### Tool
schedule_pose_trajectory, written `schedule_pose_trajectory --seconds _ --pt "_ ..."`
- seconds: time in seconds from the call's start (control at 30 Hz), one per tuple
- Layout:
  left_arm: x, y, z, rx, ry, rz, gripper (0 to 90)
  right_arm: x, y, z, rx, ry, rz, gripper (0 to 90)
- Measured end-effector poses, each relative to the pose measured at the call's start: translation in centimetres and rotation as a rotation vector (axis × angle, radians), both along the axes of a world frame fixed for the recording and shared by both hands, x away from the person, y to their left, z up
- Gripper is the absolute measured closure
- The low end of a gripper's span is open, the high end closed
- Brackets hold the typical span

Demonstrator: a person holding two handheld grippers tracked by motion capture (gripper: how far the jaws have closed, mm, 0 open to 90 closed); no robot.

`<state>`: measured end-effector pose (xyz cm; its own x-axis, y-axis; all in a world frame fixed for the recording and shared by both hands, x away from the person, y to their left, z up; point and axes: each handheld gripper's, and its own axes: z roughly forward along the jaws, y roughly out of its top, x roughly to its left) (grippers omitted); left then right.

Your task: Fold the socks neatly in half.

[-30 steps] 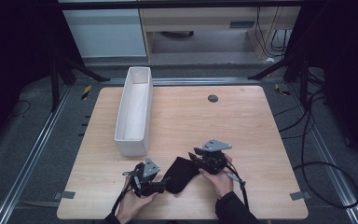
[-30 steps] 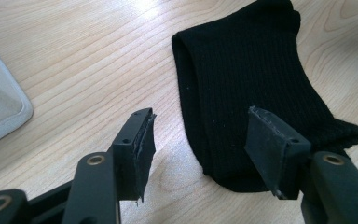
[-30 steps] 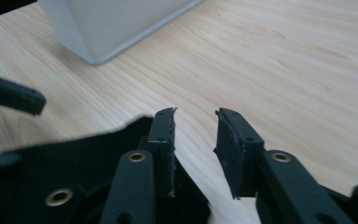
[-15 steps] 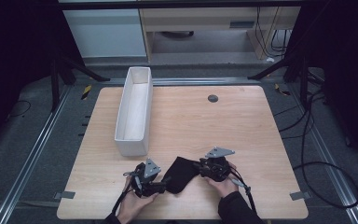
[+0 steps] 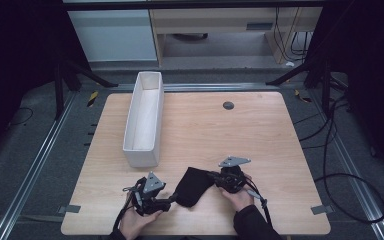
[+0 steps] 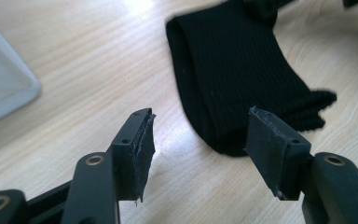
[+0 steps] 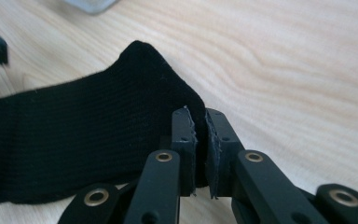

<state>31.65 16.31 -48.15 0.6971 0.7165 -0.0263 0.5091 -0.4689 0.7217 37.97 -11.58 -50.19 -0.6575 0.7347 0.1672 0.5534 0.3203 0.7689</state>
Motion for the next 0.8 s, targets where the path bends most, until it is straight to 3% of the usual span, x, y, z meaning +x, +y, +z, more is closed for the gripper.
schedule_pose_trajectory --seconds 0.1,0.4,0.67,0.8 --pt "0.3 -0.7 -0.5 0.031 0.005 -0.005 40.3 -0.3 0.1 0.6 0.005 -0.041 0.006 83.4" --pt "1.1 -1.0 -0.8 0.039 0.001 0.012 39.8 -1.6 0.8 2.8 0.064 -0.151 0.113 83.6" --pt "1.9 -1.2 -1.1 0.043 -0.001 0.036 39.8 -3.0 2.8 3.4 0.078 -0.161 0.242 83.9" --pt "2.1 -1.2 -1.3 0.05 0.001 0.047 39.6 -3.6 3.6 3.0 0.055 -0.127 0.317 84.0"
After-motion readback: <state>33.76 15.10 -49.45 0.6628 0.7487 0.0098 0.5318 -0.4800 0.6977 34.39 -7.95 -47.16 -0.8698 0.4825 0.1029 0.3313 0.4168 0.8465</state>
